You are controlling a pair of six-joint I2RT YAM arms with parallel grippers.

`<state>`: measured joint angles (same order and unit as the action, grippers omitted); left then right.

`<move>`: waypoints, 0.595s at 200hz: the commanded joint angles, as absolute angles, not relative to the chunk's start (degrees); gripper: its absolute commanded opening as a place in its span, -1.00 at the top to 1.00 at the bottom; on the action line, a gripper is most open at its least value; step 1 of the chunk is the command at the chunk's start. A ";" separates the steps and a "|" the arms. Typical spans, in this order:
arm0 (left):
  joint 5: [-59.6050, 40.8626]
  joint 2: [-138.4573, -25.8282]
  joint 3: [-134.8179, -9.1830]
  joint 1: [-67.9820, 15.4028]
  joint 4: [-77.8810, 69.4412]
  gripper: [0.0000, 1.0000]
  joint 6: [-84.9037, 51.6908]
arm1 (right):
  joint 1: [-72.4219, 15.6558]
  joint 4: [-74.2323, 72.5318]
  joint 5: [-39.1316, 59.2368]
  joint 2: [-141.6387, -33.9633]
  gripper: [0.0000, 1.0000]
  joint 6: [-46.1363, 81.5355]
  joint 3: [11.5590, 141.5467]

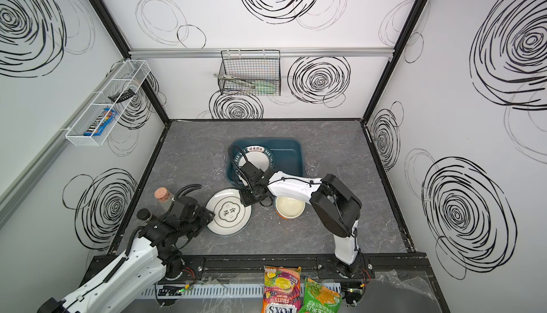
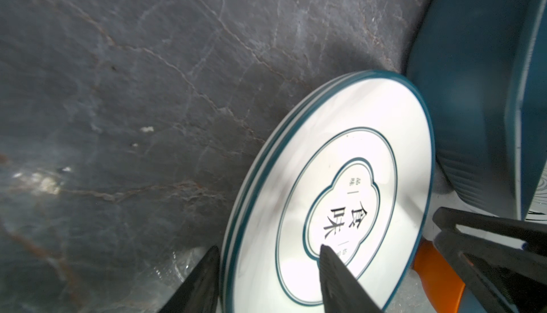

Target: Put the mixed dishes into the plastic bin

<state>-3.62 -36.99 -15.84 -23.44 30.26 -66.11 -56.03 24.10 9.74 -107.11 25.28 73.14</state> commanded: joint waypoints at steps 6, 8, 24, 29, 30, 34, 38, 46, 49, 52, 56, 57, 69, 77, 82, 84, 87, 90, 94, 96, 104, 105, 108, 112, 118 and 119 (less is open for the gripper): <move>-3.78 -36.58 -15.43 -23.03 29.51 -0.13 -66.12 | -56.02 25.71 9.26 -106.80 0.04 25.49 73.61; -3.78 -36.57 -15.42 -22.99 29.55 -0.13 -66.10 | -56.04 25.63 9.30 -106.86 0.05 25.49 73.60; -3.76 -36.39 -15.38 -22.97 29.53 -0.13 -66.14 | -56.07 25.05 10.31 -107.52 0.03 25.49 73.43; -3.77 -36.31 -15.38 -22.96 29.58 -0.13 -66.21 | -56.05 25.00 10.48 -107.81 0.03 25.49 73.47; -3.77 -36.30 -15.42 -22.95 29.60 -0.13 -66.19 | -56.06 25.03 10.51 -107.81 0.02 25.49 73.43; -3.78 -36.23 -15.46 -22.98 29.62 -0.12 -66.25 | -56.10 25.13 10.62 -108.09 0.02 25.53 73.56; -3.78 -36.21 -15.45 -22.95 29.62 -0.13 -66.21 | -56.08 25.10 10.75 -108.26 0.02 25.49 73.64; -3.78 -36.06 -15.39 -22.99 29.75 -0.13 -66.18 | -56.15 24.94 11.00 -108.50 0.01 25.50 73.61; -3.74 -36.04 -15.46 -23.01 29.78 -0.13 -66.18 | -56.20 24.88 11.07 -108.54 -0.02 25.49 73.57; -3.77 -35.96 -15.41 -23.00 29.79 -0.13 -66.18 | -56.23 24.76 11.19 -108.54 -0.03 25.49 73.48; -3.71 -35.87 -15.32 -22.95 29.80 -0.13 -66.26 | -56.17 24.58 11.35 -108.61 -0.03 25.49 73.39; -3.75 -35.86 -15.30 -22.95 29.80 -0.12 -66.27 | -56.21 24.55 11.43 -108.62 -0.04 25.49 73.39; -3.87 -35.69 -15.21 -23.00 29.88 -0.13 -66.32 | -56.14 24.60 11.34 -108.82 -0.05 25.57 73.52; -3.84 -35.55 -15.21 -22.94 30.01 -0.13 -66.31 | -56.19 24.54 11.42 -108.81 -0.03 25.58 73.47; -3.86 -35.43 -15.21 -22.86 30.11 -0.13 -66.42 | -56.17 24.20 11.38 -108.65 -0.02 25.58 73.32; -3.82 -35.36 -15.25 -22.88 30.14 -0.12 -66.39 | -56.16 24.18 11.44 -108.57 -0.01 25.58 73.31; -3.82 -35.29 -15.25 -22.88 30.10 -0.13 -66.36 | -56.21 24.09 11.50 -108.50 -0.01 25.58 73.18; -3.82 -35.25 -15.21 -22.91 30.16 -0.13 -66.38 | -56.17 24.05 11.51 -108.42 0.00 25.59 73.21; -3.78 -35.22 -15.21 -22.86 30.23 -0.13 -66.40 | -56.17 24.07 11.45 -108.37 0.02 25.58 73.23; -3.78 -35.17 -15.27 -22.92 30.23 -0.13 -66.39 | -56.19 24.08 11.37 -108.30 0.02 25.62 73.28; -3.82 -35.07 -15.28 -22.86 30.24 -0.12 -66.32 | -56.18 24.10 11.17 -108.15 0.03 25.66 73.36; -3.80 -35.07 -15.29 -22.86 30.24 -0.12 -66.29 | -56.17 24.13 11.16 -108.13 0.03 25.66 73.37; -3.78 -35.07 -15.26 -22.82 30.31 -0.12 -66.37 | -56.21 24.15 11.11 -108.11 0.04 25.73 73.36; -3.82 -35.00 -15.27 -22.77 30.32 -0.12 -66.33 | -56.16 24.16 11.16 -108.15 0.05 25.60 73.43; -3.87 -34.98 -15.21 -22.79 30.25 -0.12 -66.27 | -56.17 24.20 11.24 -108.17 0.06 25.60 73.50; -3.87 -34.98 -15.21 -22.78 30.24 -0.12 -66.32 | -56.17 24.23 11.25 -108.18 0.07 25.54 73.53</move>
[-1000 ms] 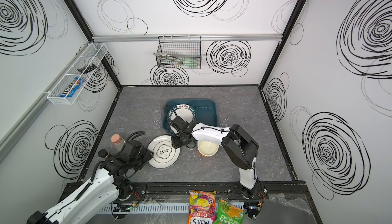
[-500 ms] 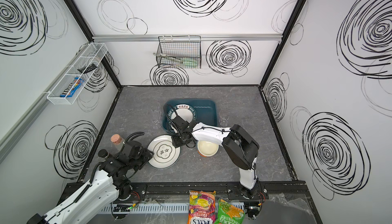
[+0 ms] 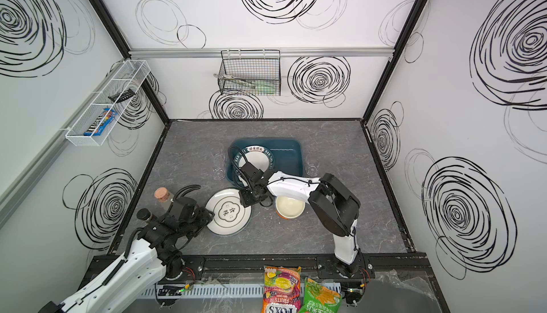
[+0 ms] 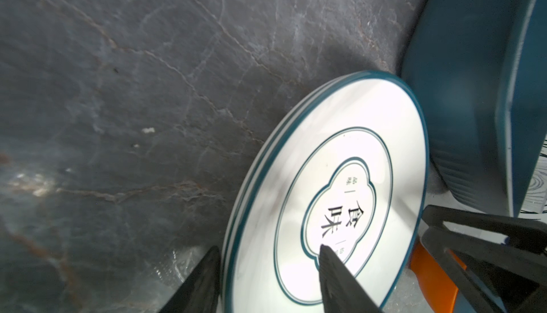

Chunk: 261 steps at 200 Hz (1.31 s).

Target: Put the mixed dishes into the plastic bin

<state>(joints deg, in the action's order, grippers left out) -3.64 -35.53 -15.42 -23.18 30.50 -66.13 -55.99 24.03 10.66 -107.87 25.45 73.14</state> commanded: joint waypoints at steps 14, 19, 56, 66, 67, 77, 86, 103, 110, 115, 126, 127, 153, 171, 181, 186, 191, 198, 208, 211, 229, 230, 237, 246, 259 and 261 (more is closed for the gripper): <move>-4.08 -34.98 -14.99 -22.72 29.98 -0.10 -66.35 | -56.21 24.30 11.50 -108.44 0.07 25.40 73.65; -4.20 -35.06 -14.95 -22.72 29.89 -0.10 -66.36 | -56.19 24.41 11.55 -108.67 0.07 25.32 73.71; -3.99 -34.82 -15.18 -22.70 30.14 -0.07 -66.31 | -56.36 24.06 12.41 -109.68 0.14 25.32 73.43; -3.96 -34.72 -15.32 -22.68 30.26 -0.07 -66.27 | -56.47 24.01 12.55 -109.78 0.18 25.37 73.39; -3.96 -34.72 -15.31 -22.72 30.29 -0.07 -66.31 | -56.49 24.00 12.56 -109.78 0.18 25.34 73.44; -3.96 -34.79 -15.43 -22.68 30.40 -0.07 -66.22 | -56.67 23.85 12.65 -109.79 0.22 25.31 73.39; -4.02 -34.88 -15.42 -22.71 30.30 -0.06 -66.26 | -56.65 23.78 12.75 -109.83 0.24 25.23 73.31; -3.88 -34.98 -15.47 -22.67 30.56 -0.06 -66.20 | -56.67 23.68 13.20 -110.25 0.30 25.07 73.30; -3.72 -34.90 -15.63 -22.61 30.84 -0.07 -66.24 | -56.65 23.65 13.36 -110.56 0.34 25.01 73.30; -3.62 -34.89 -15.73 -22.59 30.97 -0.09 -66.18 | -56.61 23.73 13.53 -110.70 0.36 24.96 73.25; -3.26 -34.72 -16.07 -22.64 31.79 -0.19 -66.27 | -56.65 23.50 13.77 -110.96 0.40 24.96 73.16; -3.21 -34.72 -16.08 -22.66 31.89 -0.19 -66.31 | -56.63 23.53 13.79 -110.98 0.40 24.96 73.14; -2.47 -33.98 -16.74 -22.54 33.71 -0.26 -66.42 | -56.66 23.29 14.08 -111.36 0.47 24.86 73.21; -1.87 -33.45 -17.18 -22.48 35.16 -0.29 -66.53 | -56.65 23.10 14.13 -111.62 0.53 24.87 73.21; -1.58 -33.16 -17.41 -22.44 35.91 -0.30 -66.58 | -56.53 23.21 14.20 -111.84 0.54 24.87 73.29; -1.43 -33.06 -17.54 -22.41 36.32 -0.30 -66.66 | -56.58 23.19 14.23 -111.89 0.55 24.87 73.34; -1.21 -32.84 -17.65 -22.46 36.73 -0.30 -66.82 | -56.56 23.20 14.24 -111.97 0.56 24.87 73.31; -0.79 -32.58 -17.98 -22.48 37.48 -0.30 -66.89 | -56.57 23.12 14.31 -112.04 0.58 24.87 73.30; -0.37 -32.12 -18.36 -22.48 38.22 -0.29 -67.21 | -56.52 23.00 14.30 -112.06 0.60 24.87 73.30; -0.25 -31.94 -18.47 -22.46 38.39 -0.29 -67.20 | -56.51 23.04 14.32 -112.10 0.60 24.87 73.28; 0.00 -30.80 -18.77 -22.41 39.49 -0.26 -67.70 | -56.43 23.00 14.39 -112.22 0.64 24.87 73.26; 0.04 -30.74 -18.75 -22.41 39.56 -0.26 -67.78 | -56.43 23.01 14.40 -112.23 0.64 24.87 73.28; 0.08 -30.30 -18.81 -22.46 39.93 -0.24 -67.89 | -56.42 22.94 14.39 -112.32 0.65 24.87 73.22; 0.09 -29.76 -18.82 -22.42 40.24 -0.22 -68.00 | -56.38 22.81 14.47 -112.37 0.66 24.87 73.21; 0.15 -29.13 -18.65 -22.45 40.31 -0.15 -68.11 | -56.34 22.67 14.70 -112.57 0.67 24.96 73.21; 0.15 -29.06 -18.64 -22.47 40.27 -0.14 -68.11 | -56.34 22.63 14.82 -112.58 0.67 24.96 73.28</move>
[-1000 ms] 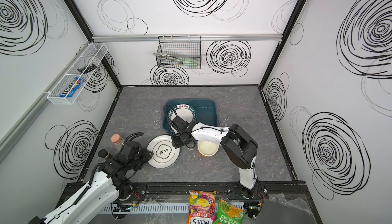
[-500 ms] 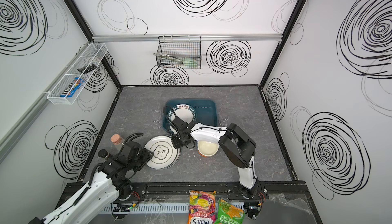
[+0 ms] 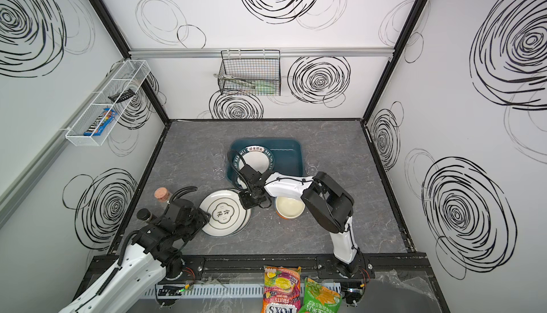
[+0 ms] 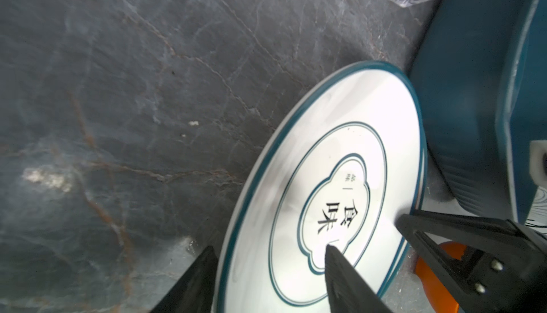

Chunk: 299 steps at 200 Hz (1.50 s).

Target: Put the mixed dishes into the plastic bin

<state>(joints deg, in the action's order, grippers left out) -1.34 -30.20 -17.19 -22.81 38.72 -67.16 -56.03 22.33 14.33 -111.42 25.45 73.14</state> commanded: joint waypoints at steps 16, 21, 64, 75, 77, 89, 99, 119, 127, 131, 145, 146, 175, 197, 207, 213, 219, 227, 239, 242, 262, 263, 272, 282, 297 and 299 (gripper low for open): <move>0.02 -29.13 -18.56 -22.42 40.15 -0.07 -68.14 | -56.34 22.50 15.13 -112.78 0.69 25.05 73.34; 0.03 -29.21 -18.70 -22.49 40.17 -0.04 -68.05 | -56.38 22.50 15.23 -112.93 0.69 25.06 73.32; 0.00 -28.90 -18.72 -22.46 40.10 0.20 -68.05 | -56.43 22.38 15.70 -113.47 0.71 25.05 73.39; 0.00 -28.53 -18.81 -22.41 40.39 0.28 -68.03 | -56.44 22.24 15.81 -113.47 0.71 25.14 73.30; 0.04 -28.49 -18.85 -22.41 40.42 0.29 -68.03 | -56.43 22.22 15.80 -113.47 0.71 25.14 73.32; 0.07 -28.22 -18.98 -22.42 40.71 0.35 -68.12 | -56.47 22.15 15.82 -113.51 0.71 25.16 73.34; 0.04 -28.00 -19.19 -22.46 40.91 0.40 -68.18 | -56.45 22.17 15.79 -113.64 0.71 25.22 73.38; 0.00 -27.53 -19.33 -22.49 41.20 0.51 -68.25 | -56.45 22.15 15.83 -113.64 0.71 25.23 73.48; 0.08 -27.42 -19.49 -22.47 41.35 0.56 -68.23 | -56.50 22.15 15.82 -113.56 0.71 25.32 73.47; 0.15 -27.35 -19.51 -22.49 41.44 0.58 -68.23 | -56.43 22.21 15.79 -113.56 0.71 25.31 73.54; 0.01 -27.16 -19.75 -22.43 41.53 0.65 -68.25 | -56.47 22.29 15.55 -113.38 0.70 25.31 73.63; 0.01 -27.16 -19.76 -22.42 41.51 0.66 -68.27 | -56.45 22.26 15.55 -113.38 0.70 25.31 73.60; -0.12 -26.96 -20.55 -22.44 41.66 0.81 -67.96 | -56.35 22.36 15.12 -112.70 0.65 25.49 73.56; -0.24 -26.88 -21.28 -22.41 41.75 0.91 -67.78 | -56.26 22.63 14.98 -112.11 0.61 25.57 73.81; -0.22 -26.76 -21.59 -22.45 41.90 0.91 -67.75 | -56.22 22.59 15.03 -111.64 0.59 25.58 73.78; -0.26 -26.63 -21.69 -22.46 41.92 0.96 -67.68 | -56.14 22.55 14.94 -111.39 0.57 25.64 73.83; -0.25 -26.42 -21.76 -22.48 41.92 1.00 -67.52 | -56.13 22.55 14.92 -111.12 0.57 25.66 73.88; -0.22 -26.21 -21.87 -22.46 41.88 1.00 -67.55 | -55.99 22.56 14.96 -110.76 0.56 25.66 73.87; -0.35 -25.81 -22.02 -22.48 41.85 1.00 -67.52 | -55.82 22.83 14.89 -110.24 0.53 25.75 74.02; -0.35 -25.76 -22.08 -22.46 41.91 1.00 -67.59 | -55.73 22.91 14.83 -110.10 0.53 25.75 74.15; -0.61 -25.07 -22.78 -22.49 41.94 1.00 -67.50 | -55.42 23.46 14.68 -108.97 0.50 25.75 74.45; -0.66 -25.06 -22.82 -22.45 41.89 1.00 -67.46 | -55.35 23.50 14.68 -108.89 0.51 25.75 74.45; -0.81 -24.75 -23.27 -22.45 42.05 1.00 -67.40 | -55.07 23.62 14.72 -108.08 0.49 25.75 74.44; -1.05 -24.48 -24.02 -22.52 42.19 1.00 -67.23 | -54.70 23.86 14.86 -107.13 0.46 25.84 74.40; -1.53 -24.24 -25.14 -22.47 42.26 1.00 -66.67 | -54.15 23.95 15.19 -105.32 0.40 25.92 74.11; -1.61 -24.12 -25.31 -22.45 42.38 1.00 -66.63 | -54.01 23.94 15.27 -105.06 0.39 25.88 74.05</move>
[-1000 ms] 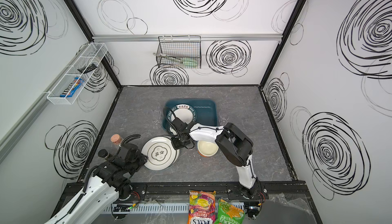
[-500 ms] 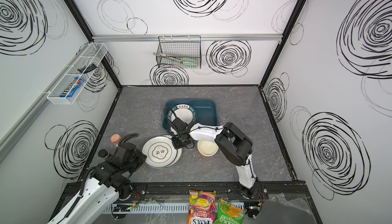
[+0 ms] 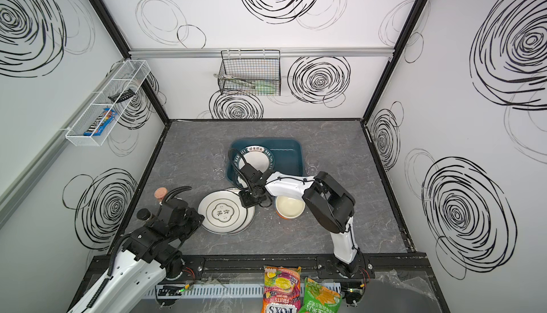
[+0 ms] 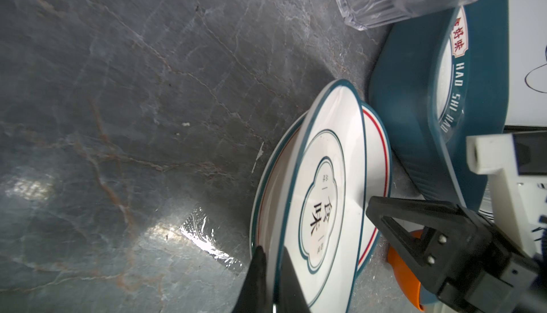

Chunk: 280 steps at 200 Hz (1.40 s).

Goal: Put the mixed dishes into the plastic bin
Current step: 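Lift the cloud-emblem plate off the red-print plate with the right gripper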

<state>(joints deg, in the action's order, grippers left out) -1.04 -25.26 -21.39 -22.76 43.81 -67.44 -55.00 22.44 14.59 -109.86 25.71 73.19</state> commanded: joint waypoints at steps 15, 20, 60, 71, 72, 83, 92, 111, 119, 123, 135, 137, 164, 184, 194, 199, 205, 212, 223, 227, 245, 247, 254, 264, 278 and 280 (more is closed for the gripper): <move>-1.46 -24.09 -26.72 -22.54 43.24 1.00 -66.37 | -53.14 23.81 16.04 -103.16 0.35 26.10 73.49; -1.47 -24.02 -27.25 -22.51 43.48 1.00 -66.31 | -52.81 23.78 16.31 -102.52 0.35 26.19 73.31; -1.86 -23.91 -30.55 -22.49 44.37 1.00 -65.83 | -49.53 23.64 18.75 -96.78 0.29 26.68 71.58; -2.39 -23.76 -31.09 -22.52 43.98 1.00 -65.97 | -48.52 23.55 19.47 -95.18 0.25 26.81 70.97; -2.42 -23.75 -31.15 -22.55 43.92 1.00 -65.99 | -48.39 23.55 19.53 -95.05 0.25 26.81 70.95; -2.75 -23.64 -31.50 -22.48 43.03 1.00 -66.42 | -46.98 23.27 20.54 -93.59 0.24 26.98 70.20; -3.26 -23.51 -31.55 -22.51 41.57 1.00 -66.86 | -45.69 22.74 21.93 -92.45 0.22 27.22 69.35; -4.70 -23.84 -31.53 -22.50 37.72 1.00 -67.73 | -42.99 21.23 25.02 -90.37 0.20 28.07 67.49; -5.45 -24.27 -31.47 -22.58 35.92 1.00 -68.04 | -42.06 20.74 26.01 -89.60 0.17 28.38 66.71; -5.78 -24.60 -31.49 -22.55 35.02 1.00 -68.15 | -41.71 20.45 26.53 -89.28 0.16 28.45 66.36; -6.98 -25.68 -31.47 -22.61 32.21 1.00 -68.25 | -40.68 19.83 27.45 -88.46 0.12 28.88 65.44; -7.20 -25.91 -31.53 -22.59 31.85 1.00 -68.21 | -40.51 19.79 27.67 -88.30 0.12 28.95 65.25; -8.54 -29.12 -31.98 -23.37 26.28 1.00 -68.29 | -38.13 17.28 31.19 -86.32 0.09 30.30 62.41; -8.62 -31.20 -32.35 -24.38 22.45 1.00 -68.64 | -36.81 16.35 32.85 -85.38 0.09 30.92 61.12; -8.84 -32.33 -32.50 -24.89 20.66 1.00 -68.89 | -36.20 15.89 33.59 -85.04 0.09 31.24 60.51; -9.02 -32.99 -32.54 -25.20 19.86 1.00 -68.99 | -35.92 15.59 34.04 -84.76 0.09 31.41 60.24; -9.13 -33.74 -32.64 -25.53 18.73 1.00 -69.10 | -35.57 15.16 34.54 -84.64 0.09 31.62 59.86; -9.18 -34.58 -32.76 -26.04 17.62 1.00 -69.08 | -35.19 14.69 35.09 -84.39 0.09 31.88 59.52; -8.98 -35.86 -32.94 -26.77 16.42 1.00 -69.17 | -34.64 14.12 36.00 -84.03 0.09 32.23 59.11; -8.87 -36.21 -32.96 -27.12 15.97 1.00 -69.17 | -34.47 13.88 36.24 -83.95 0.09 32.32 58.96; -8.62 -37.72 -33.06 -28.25 13.60 1.00 -69.60 | -33.93 13.71 36.47 -83.59 0.09 32.52 58.64; -8.61 -37.84 -33.05 -28.36 13.27 1.00 -69.70 | -33.82 13.71 36.52 -83.54 0.10 32.52 58.63; -8.59 -38.34 -33.07 -28.68 12.44 1.00 -69.97 | -33.63 13.70 36.63 -83.50 0.11 32.51 58.51; -8.63 -39.06 -33.05 -29.06 11.08 1.00 -70.18 | -33.26 13.60 36.80 -83.53 0.13 32.51 58.32; -8.87 -39.85 -32.96 -29.44 9.41 1.00 -70.46 | -32.92 13.40 36.92 -83.58 0.15 32.65 58.09; -8.94 -39.96 -32.96 -29.44 9.16 1.00 -70.46 | -32.84 13.44 36.98 -83.56 0.16 32.66 58.05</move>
<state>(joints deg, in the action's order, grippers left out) -8.12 -39.29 -30.55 -28.75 19.38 -68.88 -33.54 14.94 35.44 -85.08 32.10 58.94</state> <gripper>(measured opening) 0.094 0.430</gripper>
